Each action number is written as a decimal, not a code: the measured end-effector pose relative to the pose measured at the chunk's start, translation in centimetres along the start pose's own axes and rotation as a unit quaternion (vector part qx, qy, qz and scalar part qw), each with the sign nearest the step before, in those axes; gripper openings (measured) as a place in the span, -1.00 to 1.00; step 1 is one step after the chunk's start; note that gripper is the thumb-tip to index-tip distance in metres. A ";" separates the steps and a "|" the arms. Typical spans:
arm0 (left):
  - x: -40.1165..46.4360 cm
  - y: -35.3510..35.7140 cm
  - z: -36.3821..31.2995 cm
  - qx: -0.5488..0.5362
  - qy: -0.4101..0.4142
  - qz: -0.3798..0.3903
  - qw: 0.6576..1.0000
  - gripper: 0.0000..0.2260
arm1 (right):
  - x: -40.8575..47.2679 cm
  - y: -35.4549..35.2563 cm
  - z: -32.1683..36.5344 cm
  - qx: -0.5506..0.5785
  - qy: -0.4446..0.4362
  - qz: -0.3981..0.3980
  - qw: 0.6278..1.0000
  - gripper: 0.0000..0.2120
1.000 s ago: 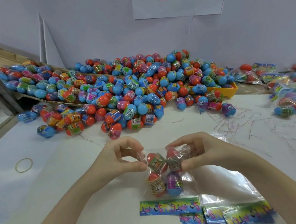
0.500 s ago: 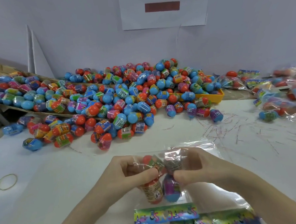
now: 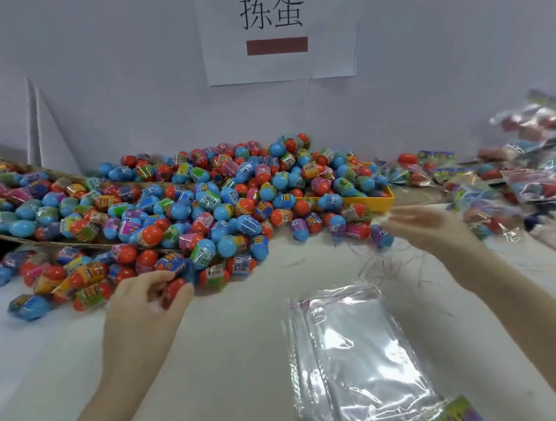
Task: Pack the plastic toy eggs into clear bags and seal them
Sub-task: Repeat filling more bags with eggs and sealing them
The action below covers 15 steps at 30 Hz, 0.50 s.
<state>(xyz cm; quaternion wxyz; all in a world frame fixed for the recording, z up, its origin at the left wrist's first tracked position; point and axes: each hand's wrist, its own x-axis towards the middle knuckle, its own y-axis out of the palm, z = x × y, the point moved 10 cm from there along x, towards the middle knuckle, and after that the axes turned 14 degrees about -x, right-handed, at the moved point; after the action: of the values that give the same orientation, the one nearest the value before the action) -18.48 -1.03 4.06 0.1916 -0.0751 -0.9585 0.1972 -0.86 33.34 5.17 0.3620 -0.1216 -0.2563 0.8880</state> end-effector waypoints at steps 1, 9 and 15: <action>0.0 0.2 -0.1 0.009 0.010 0.008 1.000 -0.89 | -0.3 0.8 -0.3 -0.040 -0.014 -0.005 0.999 -0.72; -3.6 4.5 -0.9 -0.034 -0.015 0.120 0.992 -0.86 | -3.2 8.3 -1.0 -0.417 -0.177 0.131 0.882 -0.35; -8.0 10.1 -3.7 0.074 0.064 0.268 0.959 -0.66 | -3.3 6.9 0.3 -0.326 -0.188 0.055 0.925 -0.75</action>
<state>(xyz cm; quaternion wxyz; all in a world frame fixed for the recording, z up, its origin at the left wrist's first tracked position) -8.98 7.70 0.35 0.1980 -0.3269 -0.8717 0.3066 -2.67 26.68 1.79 0.1982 -0.0774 -0.5876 0.7807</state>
